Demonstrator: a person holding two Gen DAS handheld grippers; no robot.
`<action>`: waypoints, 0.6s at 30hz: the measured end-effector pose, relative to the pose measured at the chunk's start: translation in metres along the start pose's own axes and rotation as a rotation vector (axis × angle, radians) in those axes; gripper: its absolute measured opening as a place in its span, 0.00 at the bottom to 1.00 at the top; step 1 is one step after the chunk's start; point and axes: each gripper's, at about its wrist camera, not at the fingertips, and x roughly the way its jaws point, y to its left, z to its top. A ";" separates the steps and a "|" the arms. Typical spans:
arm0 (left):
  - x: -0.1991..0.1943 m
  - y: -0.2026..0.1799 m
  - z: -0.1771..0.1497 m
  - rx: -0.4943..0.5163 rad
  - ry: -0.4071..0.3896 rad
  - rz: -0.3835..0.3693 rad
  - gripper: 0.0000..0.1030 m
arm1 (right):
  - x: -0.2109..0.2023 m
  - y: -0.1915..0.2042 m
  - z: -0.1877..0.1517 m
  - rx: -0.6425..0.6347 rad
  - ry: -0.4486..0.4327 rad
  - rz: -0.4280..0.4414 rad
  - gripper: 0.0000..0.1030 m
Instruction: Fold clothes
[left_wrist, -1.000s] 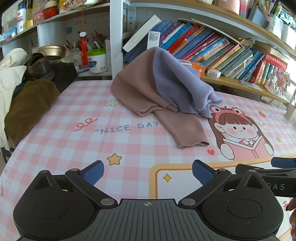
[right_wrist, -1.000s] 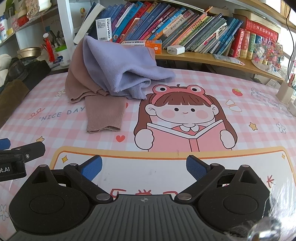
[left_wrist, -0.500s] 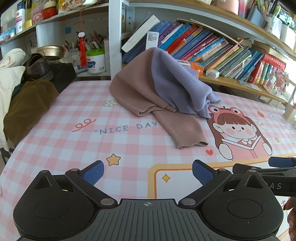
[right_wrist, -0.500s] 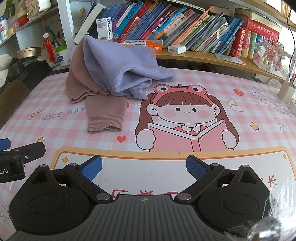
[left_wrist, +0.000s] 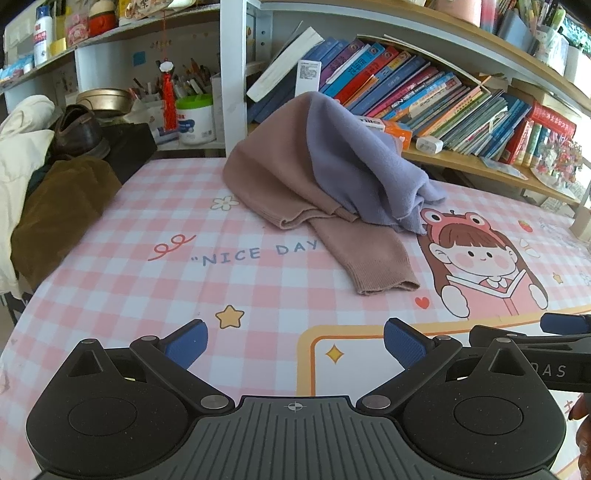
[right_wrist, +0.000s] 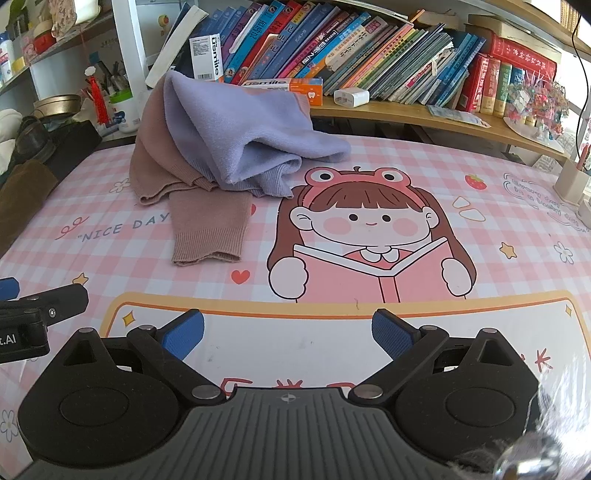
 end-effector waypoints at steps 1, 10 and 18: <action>0.000 0.000 0.000 0.000 0.001 0.000 1.00 | 0.000 0.000 0.000 0.000 0.000 0.000 0.95; 0.001 -0.001 0.000 0.003 -0.001 -0.001 1.00 | 0.002 -0.001 0.001 -0.001 0.004 0.001 0.95; 0.002 -0.001 0.000 0.007 -0.001 -0.006 1.00 | 0.003 -0.001 0.001 0.000 0.005 0.001 0.95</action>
